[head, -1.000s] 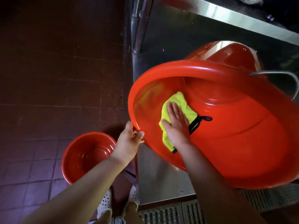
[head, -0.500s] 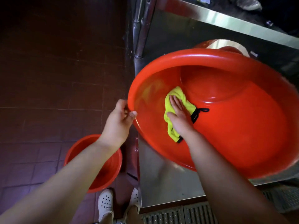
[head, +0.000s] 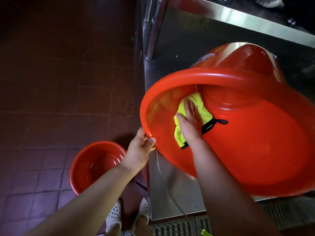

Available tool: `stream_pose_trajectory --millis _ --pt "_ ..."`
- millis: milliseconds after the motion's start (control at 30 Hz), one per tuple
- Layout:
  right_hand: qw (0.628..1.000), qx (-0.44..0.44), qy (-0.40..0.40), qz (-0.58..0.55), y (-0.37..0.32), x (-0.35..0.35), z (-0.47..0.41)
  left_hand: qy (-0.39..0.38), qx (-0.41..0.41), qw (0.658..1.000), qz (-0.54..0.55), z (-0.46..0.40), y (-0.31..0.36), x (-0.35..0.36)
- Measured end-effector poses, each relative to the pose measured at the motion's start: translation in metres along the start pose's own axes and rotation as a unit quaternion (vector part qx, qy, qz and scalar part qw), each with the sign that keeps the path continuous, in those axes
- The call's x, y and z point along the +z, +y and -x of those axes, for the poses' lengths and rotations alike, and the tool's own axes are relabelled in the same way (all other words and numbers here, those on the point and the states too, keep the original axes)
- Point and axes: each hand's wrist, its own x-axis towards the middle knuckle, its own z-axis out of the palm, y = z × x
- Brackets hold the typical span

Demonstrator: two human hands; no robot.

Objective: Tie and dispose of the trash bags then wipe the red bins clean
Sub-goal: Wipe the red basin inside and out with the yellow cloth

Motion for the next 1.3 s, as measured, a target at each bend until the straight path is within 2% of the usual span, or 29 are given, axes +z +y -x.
stream_pose_trajectory --millis 167,267,400,600,700,767,833,900,1067,1167,1300 --pt "0.993 -0.109 0.005 -0.049 -0.025 0.019 0.095 0.032 0.021 0.999 -0.009 0.001 0.004 0.003" --pt "0.989 -0.140 -0.003 -0.051 -0.015 0.012 0.104 0.035 0.062 0.996 -0.058 0.002 0.008 0.002" --pt "0.996 -0.080 0.003 -0.028 0.005 -0.001 0.055 0.065 0.127 0.984 -0.108 -0.006 0.027 -0.004" --pt "0.997 0.019 -0.027 0.070 0.036 -0.028 -0.029 0.079 0.206 0.958 -0.184 -0.015 0.069 -0.020" --pt "0.993 0.025 -0.045 0.105 0.041 -0.026 -0.040 0.078 0.190 0.969 -0.139 -0.015 0.069 -0.023" --pt "0.992 0.036 -0.051 0.110 0.039 -0.024 -0.039 0.065 0.110 0.990 -0.067 -0.013 0.056 -0.024" --pt "0.993 0.043 -0.047 0.102 0.033 -0.022 -0.035 0.014 -0.001 1.000 -0.012 -0.006 0.039 -0.023" --pt "0.994 0.038 -0.038 0.097 0.022 -0.018 -0.022 -0.014 -0.047 0.999 0.013 -0.001 0.025 -0.020" --pt "0.998 -0.068 -0.004 0.002 -0.018 0.012 0.062 0.017 -0.016 1.000 -0.010 -0.002 0.021 -0.016" --pt "0.990 -0.131 -0.011 -0.048 -0.028 0.022 0.110 0.020 0.018 0.999 -0.018 0.002 0.026 -0.014" --pt "0.981 -0.157 -0.028 -0.114 -0.018 0.016 0.102 0.021 0.072 0.996 -0.044 0.001 0.041 -0.013"
